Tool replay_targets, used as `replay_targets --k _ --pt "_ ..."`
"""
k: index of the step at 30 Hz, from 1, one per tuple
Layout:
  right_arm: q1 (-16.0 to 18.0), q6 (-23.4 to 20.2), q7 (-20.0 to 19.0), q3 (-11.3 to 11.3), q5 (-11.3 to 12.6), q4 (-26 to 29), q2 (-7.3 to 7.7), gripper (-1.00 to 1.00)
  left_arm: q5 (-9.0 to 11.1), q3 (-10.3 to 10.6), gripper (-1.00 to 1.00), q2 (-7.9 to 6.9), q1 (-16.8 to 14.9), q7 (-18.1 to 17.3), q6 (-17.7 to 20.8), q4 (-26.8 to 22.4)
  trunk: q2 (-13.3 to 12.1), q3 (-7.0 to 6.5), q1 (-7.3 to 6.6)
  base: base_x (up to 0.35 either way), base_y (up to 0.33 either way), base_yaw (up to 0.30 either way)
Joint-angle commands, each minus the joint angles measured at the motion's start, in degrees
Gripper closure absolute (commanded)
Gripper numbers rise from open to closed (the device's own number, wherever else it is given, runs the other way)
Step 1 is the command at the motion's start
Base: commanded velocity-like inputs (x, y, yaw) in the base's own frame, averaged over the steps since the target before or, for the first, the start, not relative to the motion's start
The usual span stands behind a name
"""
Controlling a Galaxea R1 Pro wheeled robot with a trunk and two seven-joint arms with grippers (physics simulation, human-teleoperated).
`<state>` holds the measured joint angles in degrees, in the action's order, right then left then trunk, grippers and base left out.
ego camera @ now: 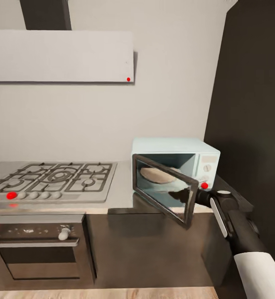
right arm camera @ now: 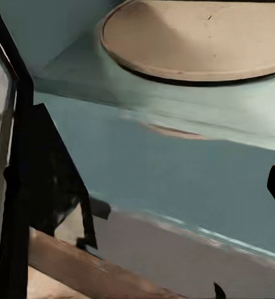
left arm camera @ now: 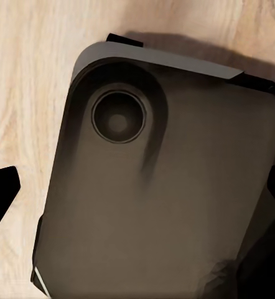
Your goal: In the kitchen, take the popcorn bag from the countertop, put it into the microwave, and heat it until the popcorn is cooked so the cooked popcorn ends up inside the bag.
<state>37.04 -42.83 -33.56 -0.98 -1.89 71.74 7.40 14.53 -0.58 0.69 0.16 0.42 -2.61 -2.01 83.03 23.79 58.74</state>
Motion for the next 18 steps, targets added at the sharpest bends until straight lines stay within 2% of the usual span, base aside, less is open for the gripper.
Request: replay_targets --k 1,6,9,18 --pt "0.05 -0.46 -2.08 -0.08 -0.29 0.06 -0.02 -1.0 0.24 -0.03 -1.0 0.02 0.02 0.05 -0.09 -0.09 0.04 0.05 -0.01 -0.144 0.289 0.0" --pt "0.05 -0.58 -7.04 -0.14 -0.66 0.03 0.31 -1.0 0.24 -0.03 -1.0 0.02 0.02 0.03 -0.1 -0.05 0.04 0.05 -0.01 -0.149 0.289 0.0" --pt "0.05 -0.58 -8.75 -0.09 -0.6 -0.02 1.86 -1.0 0.24 -0.03 -1.0 0.02 0.02 0.04 -0.09 -0.06 0.04 0.05 -0.01 -0.153 0.286 0.0" --pt "0.05 -0.55 -8.98 -0.16 -0.48 -0.18 2.44 -1.0 0.24 -0.03 -1.0 0.02 0.02 0.02 -0.12 -0.05 0.04 0.05 -0.01 -0.164 0.261 0.0"
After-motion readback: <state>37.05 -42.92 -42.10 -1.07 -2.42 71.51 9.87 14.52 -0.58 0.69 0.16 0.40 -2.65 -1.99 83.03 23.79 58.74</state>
